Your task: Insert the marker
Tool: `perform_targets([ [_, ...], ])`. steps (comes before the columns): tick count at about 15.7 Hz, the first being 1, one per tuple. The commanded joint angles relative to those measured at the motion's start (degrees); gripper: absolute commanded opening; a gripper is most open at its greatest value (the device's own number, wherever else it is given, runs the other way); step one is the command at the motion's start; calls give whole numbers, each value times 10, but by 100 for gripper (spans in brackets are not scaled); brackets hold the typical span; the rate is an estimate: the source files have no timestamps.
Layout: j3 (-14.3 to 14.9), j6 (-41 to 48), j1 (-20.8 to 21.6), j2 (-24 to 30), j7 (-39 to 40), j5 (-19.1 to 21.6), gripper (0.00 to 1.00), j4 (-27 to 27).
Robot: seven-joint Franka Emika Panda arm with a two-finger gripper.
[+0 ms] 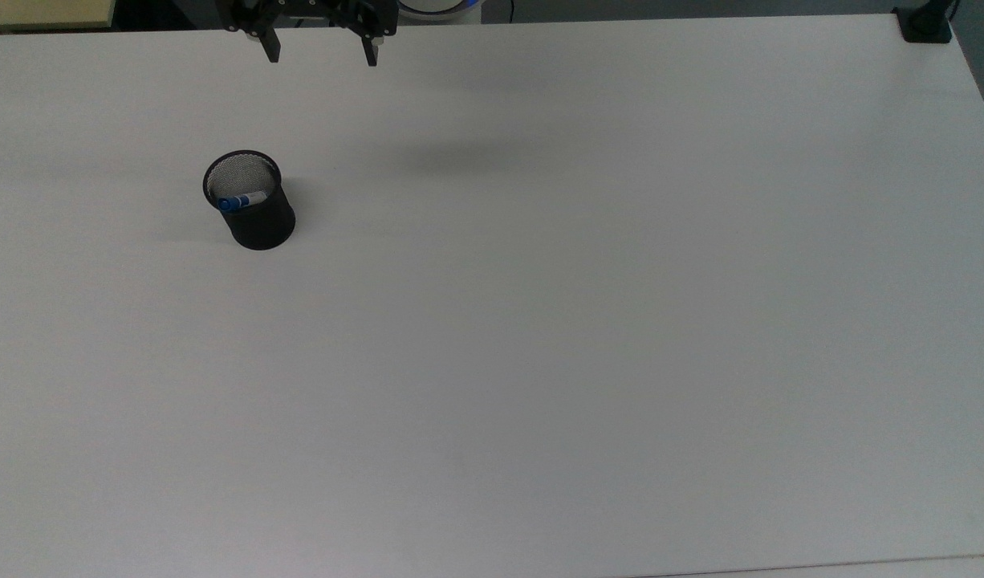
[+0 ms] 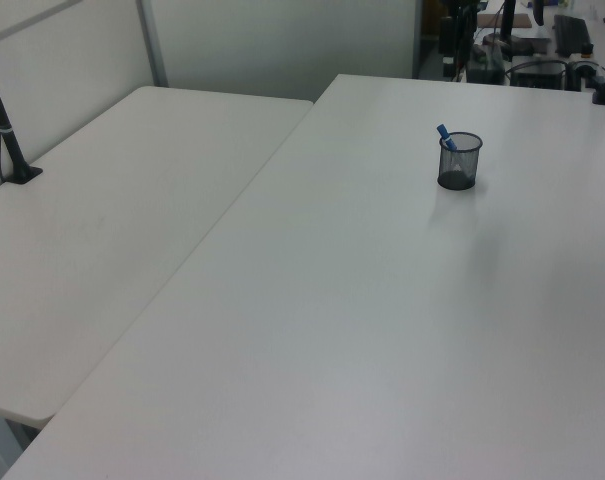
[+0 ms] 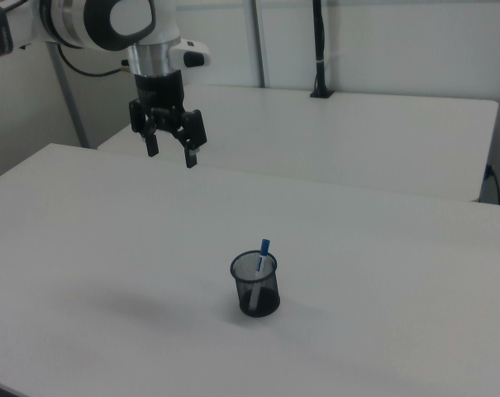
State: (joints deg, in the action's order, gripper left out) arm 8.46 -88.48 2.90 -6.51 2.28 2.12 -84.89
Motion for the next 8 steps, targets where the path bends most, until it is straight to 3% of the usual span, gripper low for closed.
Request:
perform_targets([
  [1, 4, 2, 6, 18, -58, 6, 100, -14],
  [8, 5, 0, 3, 26, -41, 6, 100, -17],
])
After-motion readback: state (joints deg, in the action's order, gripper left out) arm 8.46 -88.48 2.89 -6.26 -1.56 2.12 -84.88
